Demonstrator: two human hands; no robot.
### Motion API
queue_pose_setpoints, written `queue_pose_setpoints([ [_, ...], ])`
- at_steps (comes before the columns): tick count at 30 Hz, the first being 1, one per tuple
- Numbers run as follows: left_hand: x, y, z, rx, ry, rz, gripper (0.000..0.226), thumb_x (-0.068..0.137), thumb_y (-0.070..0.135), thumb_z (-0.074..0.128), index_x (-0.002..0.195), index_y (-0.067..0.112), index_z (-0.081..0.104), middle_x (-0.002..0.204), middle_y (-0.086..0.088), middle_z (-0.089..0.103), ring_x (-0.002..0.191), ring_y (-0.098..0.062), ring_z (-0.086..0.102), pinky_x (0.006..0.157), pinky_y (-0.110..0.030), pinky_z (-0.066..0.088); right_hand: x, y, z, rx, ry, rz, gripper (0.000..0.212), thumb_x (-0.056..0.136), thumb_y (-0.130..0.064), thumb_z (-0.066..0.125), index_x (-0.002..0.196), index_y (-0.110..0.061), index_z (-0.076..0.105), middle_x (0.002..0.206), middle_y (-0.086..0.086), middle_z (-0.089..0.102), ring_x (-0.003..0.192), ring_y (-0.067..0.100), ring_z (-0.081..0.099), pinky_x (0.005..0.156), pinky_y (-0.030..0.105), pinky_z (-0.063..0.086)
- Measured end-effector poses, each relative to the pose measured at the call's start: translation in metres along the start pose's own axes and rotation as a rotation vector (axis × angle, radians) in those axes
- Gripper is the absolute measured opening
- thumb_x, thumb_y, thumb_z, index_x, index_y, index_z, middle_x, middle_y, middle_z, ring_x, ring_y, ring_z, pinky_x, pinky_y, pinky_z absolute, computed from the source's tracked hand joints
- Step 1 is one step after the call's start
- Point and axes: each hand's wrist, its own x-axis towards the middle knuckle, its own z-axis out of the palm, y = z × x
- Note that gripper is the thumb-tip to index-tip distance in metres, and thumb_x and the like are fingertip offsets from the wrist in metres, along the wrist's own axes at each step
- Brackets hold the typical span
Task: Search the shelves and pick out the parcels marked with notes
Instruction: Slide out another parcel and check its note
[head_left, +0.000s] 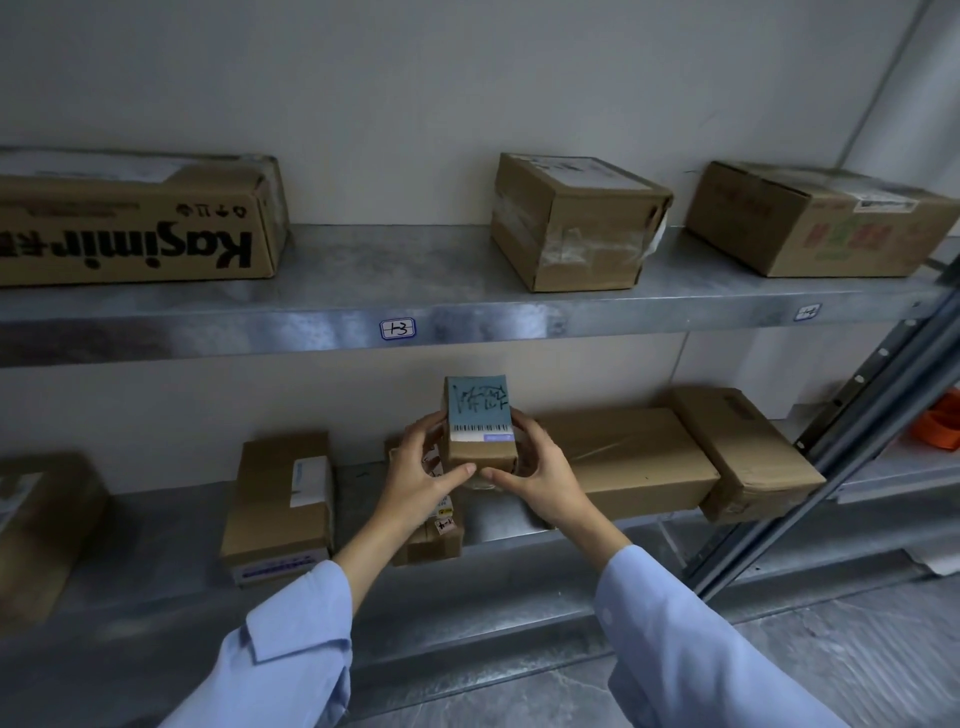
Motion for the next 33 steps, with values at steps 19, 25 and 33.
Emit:
queue_pose_setpoints([
  [19,0.026,0.017,-0.044,0.113,-0.131,-0.04,0.085,0.069,0.02,0.086,0.138,0.039,0.04,0.144,0.01,0.043,0.133,-0.012,0.039,0.11,-0.043,0.038,-0.006,-0.016,-0.037,0.086,-0.131,0.011,0.083,0.068,-0.004,0.086,0.14,-0.014,0.045,0.13,-0.002,0.061,0.121,0.008,0.058,0.095,0.02,0.047],
  [25,0.028,0.02,-0.046,0.082,-0.133,-0.031,0.078,0.066,0.012,0.087,0.13,0.033,0.047,0.132,0.006,0.05,0.112,-0.01,0.056,0.085,-0.021,0.051,-0.004,-0.013,-0.041,0.009,-0.042,-0.04,0.074,0.061,-0.018,0.091,0.127,-0.018,0.057,0.122,-0.002,0.066,0.116,0.012,0.062,0.099,0.031,0.051],
  [33,0.017,0.024,-0.048,0.017,0.048,-0.049,0.051,0.074,0.006,0.08,0.115,0.02,0.052,0.114,0.014,0.055,0.097,0.0,0.055,0.074,-0.016,0.046,0.001,-0.012,-0.035,-0.035,0.261,-0.083,0.05,0.064,-0.015,0.09,0.105,-0.008,0.062,0.102,-0.001,0.068,0.09,0.0,0.064,0.08,0.011,0.048],
])
